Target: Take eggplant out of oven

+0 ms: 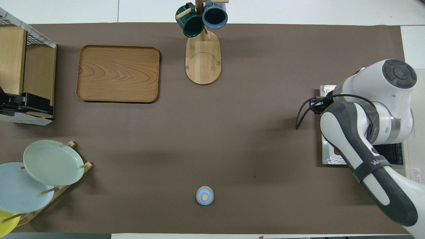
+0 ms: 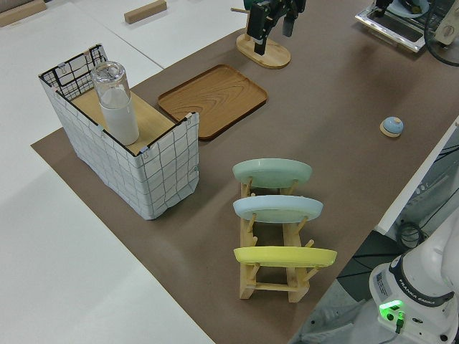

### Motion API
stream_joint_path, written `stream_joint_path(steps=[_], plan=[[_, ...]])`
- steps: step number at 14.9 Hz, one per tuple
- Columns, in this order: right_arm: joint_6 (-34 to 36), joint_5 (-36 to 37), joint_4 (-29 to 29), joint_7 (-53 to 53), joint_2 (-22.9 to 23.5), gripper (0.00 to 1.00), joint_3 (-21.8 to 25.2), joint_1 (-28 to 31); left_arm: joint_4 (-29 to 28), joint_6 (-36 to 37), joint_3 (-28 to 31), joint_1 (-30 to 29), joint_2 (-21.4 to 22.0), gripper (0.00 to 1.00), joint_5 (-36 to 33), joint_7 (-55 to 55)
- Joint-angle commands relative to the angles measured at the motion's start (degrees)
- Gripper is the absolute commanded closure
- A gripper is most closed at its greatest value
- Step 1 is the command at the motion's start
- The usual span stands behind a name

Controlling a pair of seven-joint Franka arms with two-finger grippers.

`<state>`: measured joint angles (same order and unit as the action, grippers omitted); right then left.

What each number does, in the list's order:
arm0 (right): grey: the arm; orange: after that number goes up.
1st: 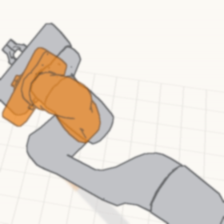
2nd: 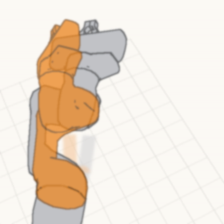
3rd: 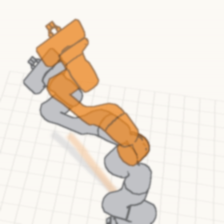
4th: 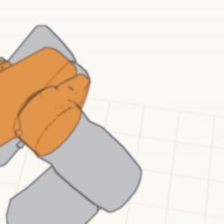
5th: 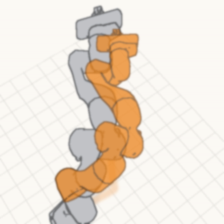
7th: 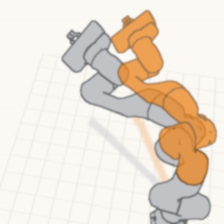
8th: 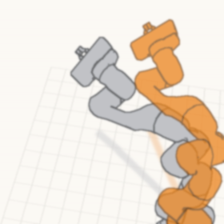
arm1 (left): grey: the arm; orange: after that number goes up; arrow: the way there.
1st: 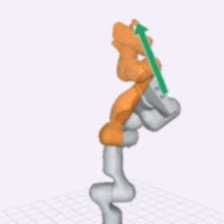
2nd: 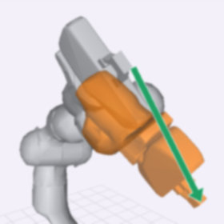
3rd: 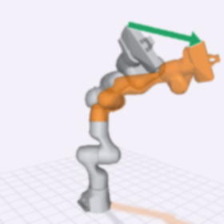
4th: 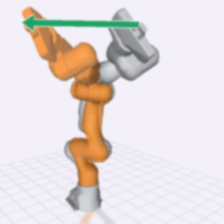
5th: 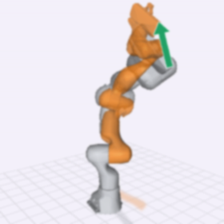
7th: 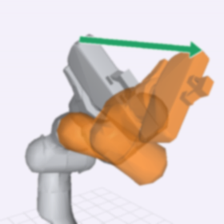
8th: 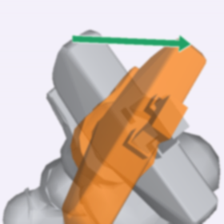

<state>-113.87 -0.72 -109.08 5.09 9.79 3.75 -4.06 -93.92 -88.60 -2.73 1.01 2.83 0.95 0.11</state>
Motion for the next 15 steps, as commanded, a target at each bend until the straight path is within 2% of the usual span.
stream_joint_path(steps=[1,4,11,13,14,15], plan=[[2.17,6.58,1.33,0.36,-0.65,0.64,-0.32,2.66,0.67,0.97,-0.52,-0.75,0.25,0.0,-0.69,-0.46],[1.21,8.01,-1.12,-0.6,-1.7,0.64,-0.49,5.72,0.67,0.97,-0.52,-0.75,0.25,0.0,-0.69,-0.46],[-10.04,7.92,-11.23,-1.4,-4.34,0.66,-0.49,5.82,0.67,0.97,-0.52,-0.75,0.25,0.0,-0.69,-0.46],[-11.28,7.92,-12.64,-1.4,-4.87,0.67,-0.49,5.91,0.67,0.97,-0.52,-0.75,0.25,0.0,-0.69,-0.46],[-11.37,7.92,-12.91,-1.66,-4.96,0.72,-0.41,6.08,0.67,0.89,-0.52,-0.75,0.25,0.0,-0.69,-0.55],[-11.28,7.92,-12.91,-2.1,-5.13,0.88,-0.41,6.78,0.67,0.88,-0.52,-0.75,0.25,0.0,-0.69,-0.55]])
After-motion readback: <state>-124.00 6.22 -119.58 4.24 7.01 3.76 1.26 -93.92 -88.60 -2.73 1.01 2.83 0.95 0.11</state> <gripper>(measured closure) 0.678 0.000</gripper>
